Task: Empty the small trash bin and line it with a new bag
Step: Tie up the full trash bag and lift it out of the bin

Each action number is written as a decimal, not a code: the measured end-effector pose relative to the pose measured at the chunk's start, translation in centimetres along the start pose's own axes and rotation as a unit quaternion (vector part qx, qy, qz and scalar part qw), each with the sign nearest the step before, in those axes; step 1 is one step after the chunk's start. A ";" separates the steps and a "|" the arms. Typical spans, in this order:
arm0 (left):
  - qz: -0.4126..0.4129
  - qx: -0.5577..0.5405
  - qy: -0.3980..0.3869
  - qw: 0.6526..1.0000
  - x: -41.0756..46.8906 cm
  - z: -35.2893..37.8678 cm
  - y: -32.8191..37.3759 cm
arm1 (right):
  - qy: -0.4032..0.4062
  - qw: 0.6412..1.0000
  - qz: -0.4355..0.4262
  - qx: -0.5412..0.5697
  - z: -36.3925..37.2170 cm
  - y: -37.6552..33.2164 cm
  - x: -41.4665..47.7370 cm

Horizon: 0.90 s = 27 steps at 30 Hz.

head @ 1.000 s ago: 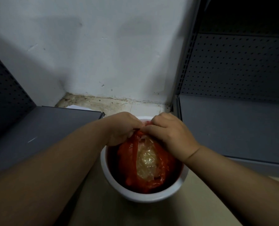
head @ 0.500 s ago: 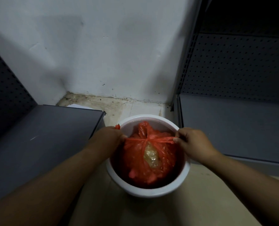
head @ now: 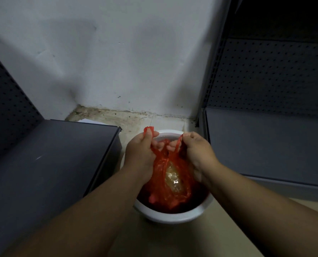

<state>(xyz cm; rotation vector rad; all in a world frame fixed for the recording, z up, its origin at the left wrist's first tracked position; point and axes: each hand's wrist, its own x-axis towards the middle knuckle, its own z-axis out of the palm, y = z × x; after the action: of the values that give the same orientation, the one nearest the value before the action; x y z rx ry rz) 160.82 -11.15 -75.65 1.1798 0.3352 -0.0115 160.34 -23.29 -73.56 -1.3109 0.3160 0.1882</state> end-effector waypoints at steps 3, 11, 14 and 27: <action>-0.006 0.028 0.007 1.000 0.2 -1.0 0.4 | -0.023 0.997 -0.011 -0.068 -1.1 -0.3 0.6; -0.006 0.113 -0.010 0.994 1.1 -2.7 1.1 | -0.062 0.987 -0.018 -0.150 -4.4 -0.5 1.3; -0.004 0.124 0.005 0.992 1.7 -3.6 1.2 | -0.058 0.990 0.006 -0.127 -5.5 -0.5 1.5; 0.162 0.405 -0.173 0.883 0.6 -1.5 1.8 | -0.023 0.945 -0.106 -0.309 -2.9 -4.3 1.8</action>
<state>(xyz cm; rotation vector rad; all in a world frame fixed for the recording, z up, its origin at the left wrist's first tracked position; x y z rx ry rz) 161.31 -9.00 -74.65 2.0197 -0.2256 -0.0758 163.05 -27.27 -70.92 -1.9468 0.0700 0.1389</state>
